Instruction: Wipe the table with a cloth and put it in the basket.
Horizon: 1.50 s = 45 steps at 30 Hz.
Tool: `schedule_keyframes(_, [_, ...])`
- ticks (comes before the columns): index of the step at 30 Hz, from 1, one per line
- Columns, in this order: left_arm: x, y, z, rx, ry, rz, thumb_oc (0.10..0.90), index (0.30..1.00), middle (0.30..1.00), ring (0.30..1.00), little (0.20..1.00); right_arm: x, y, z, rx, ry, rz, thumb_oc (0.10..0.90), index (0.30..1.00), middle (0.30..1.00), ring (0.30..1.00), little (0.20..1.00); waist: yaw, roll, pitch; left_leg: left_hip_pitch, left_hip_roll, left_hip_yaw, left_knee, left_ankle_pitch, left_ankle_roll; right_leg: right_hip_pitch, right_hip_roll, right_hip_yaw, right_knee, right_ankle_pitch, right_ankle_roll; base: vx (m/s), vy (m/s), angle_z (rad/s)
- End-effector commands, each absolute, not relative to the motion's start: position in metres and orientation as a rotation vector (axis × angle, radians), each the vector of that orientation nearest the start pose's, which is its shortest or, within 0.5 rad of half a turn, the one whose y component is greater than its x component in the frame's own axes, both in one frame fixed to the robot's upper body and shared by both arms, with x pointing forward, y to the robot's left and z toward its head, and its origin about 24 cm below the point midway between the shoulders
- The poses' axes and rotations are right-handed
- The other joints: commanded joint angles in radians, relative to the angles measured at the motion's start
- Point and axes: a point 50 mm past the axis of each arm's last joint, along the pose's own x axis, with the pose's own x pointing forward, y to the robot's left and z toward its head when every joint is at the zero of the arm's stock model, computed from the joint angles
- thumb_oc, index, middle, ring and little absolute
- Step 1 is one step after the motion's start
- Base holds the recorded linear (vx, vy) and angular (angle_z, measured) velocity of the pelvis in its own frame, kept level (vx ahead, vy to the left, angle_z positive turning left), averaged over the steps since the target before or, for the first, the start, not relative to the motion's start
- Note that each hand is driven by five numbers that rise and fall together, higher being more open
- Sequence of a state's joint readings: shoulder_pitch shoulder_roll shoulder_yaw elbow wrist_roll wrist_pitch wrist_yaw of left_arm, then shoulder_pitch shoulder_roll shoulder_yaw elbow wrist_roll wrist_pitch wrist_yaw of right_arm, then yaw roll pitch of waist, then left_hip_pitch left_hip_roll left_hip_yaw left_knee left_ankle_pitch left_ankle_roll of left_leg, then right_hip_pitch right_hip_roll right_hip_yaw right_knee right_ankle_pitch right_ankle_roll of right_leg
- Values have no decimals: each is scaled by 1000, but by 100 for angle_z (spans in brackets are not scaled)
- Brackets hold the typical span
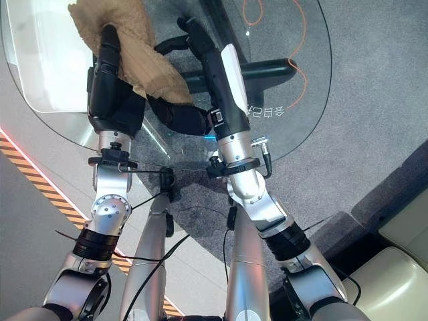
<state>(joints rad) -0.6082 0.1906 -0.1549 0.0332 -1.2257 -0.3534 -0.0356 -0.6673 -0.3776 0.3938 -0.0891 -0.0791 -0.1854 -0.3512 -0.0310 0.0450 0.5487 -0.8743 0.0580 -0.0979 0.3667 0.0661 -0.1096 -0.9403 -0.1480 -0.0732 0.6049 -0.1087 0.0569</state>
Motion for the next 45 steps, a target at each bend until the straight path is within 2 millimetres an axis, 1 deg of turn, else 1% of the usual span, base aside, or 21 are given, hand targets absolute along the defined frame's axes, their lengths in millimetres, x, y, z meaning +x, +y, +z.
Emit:
schedule_keyframes(1, [289, 137, 285, -987, -1065, -503, 100, 300, 300, 300, 200, 270, -80, 290, -234, -1218, 122, 800, 900, 900, 900, 900, 24, -13, -29, 15, -116, 53, 27, -61, 108, 39, 139, 22, -111, 49, -20, 0, 0, 0])
schedule_keyframes(9, [287, 148, 288, -989, -1137, -378, 100, 300, 300, 300, 200, 271, -80, 291, -230, -1221, 111, 800, 900, 900, 900, 900, 25, -15, -29, 20, -113, 52, 18, -56, 105, 46, 140, 21, -115, 46, -21, 0, 0, 0])
schedule_keyframes(18, [286, 153, 295, -955, -1178, -305, 100, 300, 300, 300, 200, 274, -83, 292, -226, -1210, 83, 800, 900, 900, 900, 900, 23, -14, -29, 23, -110, 53, 13, -53, 100, 51, 139, 23, -119, 45, -20, 0, 0, 0])
schedule_keyframes(25, [288, 160, 296, -936, -1196, -216, 100, 300, 300, 300, 200, 282, -90, 288, -230, -1185, 17, 800, 900, 900, 900, 900, 19, -12, -29, 29, -110, 55, 9, -53, 98, 54, 138, 26, -121, 45, -19, 0, 0, 0])
schedule_keyframes(31, [291, 172, 298, -872, -1224, -84, 100, 300, 300, 300, 200, 291, -101, 282, -225, -1146, -60, 800, 900, 900, 900, 900, 15, -10, -29, 36, -106, 56, 10, -57, 94, 60, 134, 27, -121, 42, -18, 0, 0, 0])
schedule_keyframes(34, [294, 178, 300, -804, -1231, 1, 100, 300, 300, 300, 200, 299, -111, 276, -233, -1106, -141, 800, 900, 900, 900, 900, 13, -7, -29, 38, -102, 61, 10, -59, 91, 64, 123, 24, -125, 41, -14, -10, 3, 0])
schedule_keyframes(36, [296, 181, 301, -793, -1225, 41, 100, 300, 300, 300, 200, 304, -118, 273, -234, -1084, -182, 800, 900, 900, 900, 900, 12, -5, -29, 39, -100, 64, 7, -59, 90, 63, 119, 24, -125, 42, -13, 0, 0, 0])
schedule_keyframes(37, [296, 181, 301, -793, -1225, 41, 100, 300, 300, 300, 200, 304, -118, 273, -234, -1084, -182, 800, 900, 900, 900, 900, 12, -5, -29, 39, -100, 64, 7, -59, 90, 63, 119, 24, -125, 42, -13, 0, 0, 0])
schedule_keyframes(38, [299, 186, 300, -788, -1219, 79, 100, 300, 300, 300, 200, 308, -124, 269, -234, -1063, -218, 800, 900, 900, 900, 900, 10, -3, -29, 42, -98, 65, 5, -60, 89, 65, 117, 24, -127, 41, -12, 0, 0, 0])
schedule_keyframes(39, [300, 187, 300, -787, -1216, 92, 100, 300, 300, 300, 200, 309, -126, 269, -232, -1056, -231, 800, 900, 900, 900, 900, 10, -2, -29, 43, -98, 66, 4, -61, 89, 66, 116, 25, -129, 41, -12, -19, 30, -2])
schedule_keyframes(40, [303, 192, 299, -777, -1212, 129, 100, 300, 300, 300, 200, 313, -134, 266, -230, -1038, -263, 800, 900, 900, 900, 900, 8, 0, -29, 46, -96, 67, 3, -63, 87, 68, 114, 26, -130, 40, -11, 0, 0, 0])
schedule_keyframes(42, [306, 199, 298, -778, -1207, 171, 100, 300, 300, 300, 200, 317, -142, 265, -236, -1023, -300, 800, 900, 900, 900, 900, 5, 1, -29, 50, -95, 69, 0, -64, 86, 72, 112, 27, -134, 39, -11, -8, 16, -1])
schedule_keyframes(43, [306, 200, 298, -778, -1207, 176, 100, 300, 300, 300, 200, 318, -143, 265, -236, -1021, -306, 800, 900, 900, 900, 900, 5, 1, -29, 50, -95, 69, 0, -64, 86, 72, 112, 27, -134, 39, -11, -9, 16, -3])
schedule_keyframes(45, [309, 207, 299, -774, -1202, 222, 100, 300, 300, 300, 200, 321, -153, 264, -240, -1008, -349, 800, 900, 900, 900, 900, 1, 2, -29, 49, -91, 72, 3, -67, 83, 71, 111, 29, -133, 38, -10, -8, 11, -7])
